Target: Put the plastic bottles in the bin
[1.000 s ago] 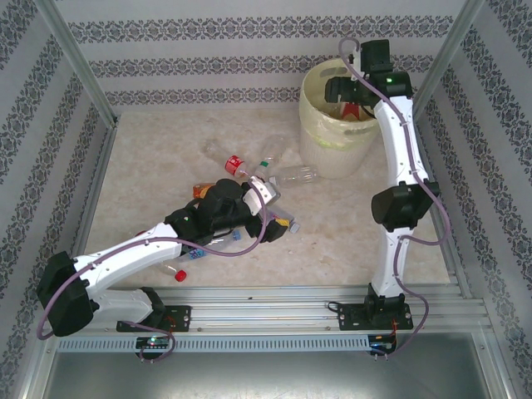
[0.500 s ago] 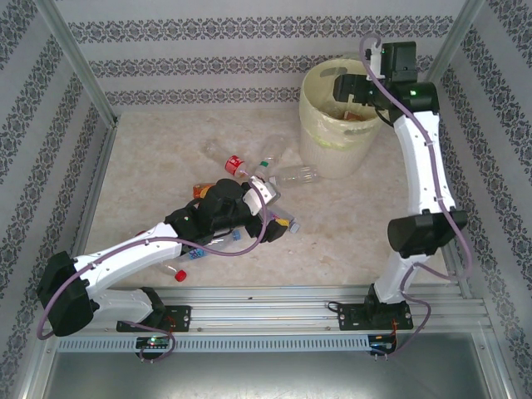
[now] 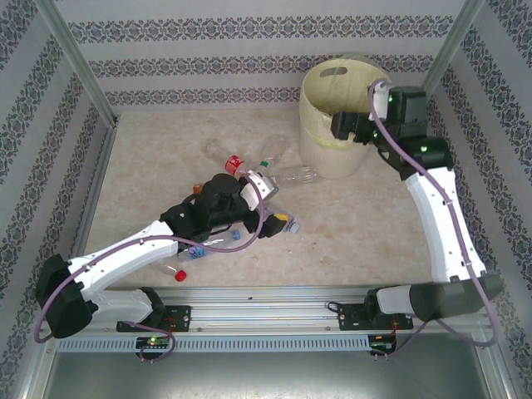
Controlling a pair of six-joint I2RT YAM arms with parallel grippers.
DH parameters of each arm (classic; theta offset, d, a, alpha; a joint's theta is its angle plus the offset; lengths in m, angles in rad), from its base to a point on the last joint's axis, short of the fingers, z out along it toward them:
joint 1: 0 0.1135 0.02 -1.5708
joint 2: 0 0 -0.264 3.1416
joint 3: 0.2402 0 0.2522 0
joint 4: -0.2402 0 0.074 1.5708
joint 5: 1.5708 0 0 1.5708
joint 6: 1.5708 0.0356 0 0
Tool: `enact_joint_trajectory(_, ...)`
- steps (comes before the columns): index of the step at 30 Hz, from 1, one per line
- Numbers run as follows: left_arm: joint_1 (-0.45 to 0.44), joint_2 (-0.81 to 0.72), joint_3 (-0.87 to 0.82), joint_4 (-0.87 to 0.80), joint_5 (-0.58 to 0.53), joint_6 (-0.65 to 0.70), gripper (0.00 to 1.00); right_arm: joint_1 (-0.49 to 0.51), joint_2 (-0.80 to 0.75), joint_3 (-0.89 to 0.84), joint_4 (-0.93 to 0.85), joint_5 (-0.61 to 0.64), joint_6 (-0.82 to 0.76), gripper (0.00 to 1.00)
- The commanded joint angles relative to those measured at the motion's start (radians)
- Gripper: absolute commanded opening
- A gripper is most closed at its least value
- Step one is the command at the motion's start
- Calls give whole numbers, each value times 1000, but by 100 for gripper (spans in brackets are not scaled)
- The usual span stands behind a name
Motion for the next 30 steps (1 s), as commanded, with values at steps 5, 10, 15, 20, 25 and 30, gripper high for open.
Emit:
enact_joint_trajectory(5,44,-59,35,-35,-35,32,100,127,-102,-196,67,45,105,96)
enact_joint_trajectory(10,49,-95,16,-31,-13,83,100,187,-149,-345,143,116,289,96)
enact_joint_trajectory(15,49,-99,13,-24,4,80,100,238,-140,-462,242,204,482,98)
enact_joint_trajectory(20,49,-91,13,-16,39,70,100,280,-102,-540,350,259,651,98)
enact_joint_trajectory(25,49,-92,14,-13,47,68,100,314,-30,-604,467,270,802,98)
enact_joint_trajectory(30,49,-90,14,-8,58,63,100,346,79,-626,556,284,934,97)
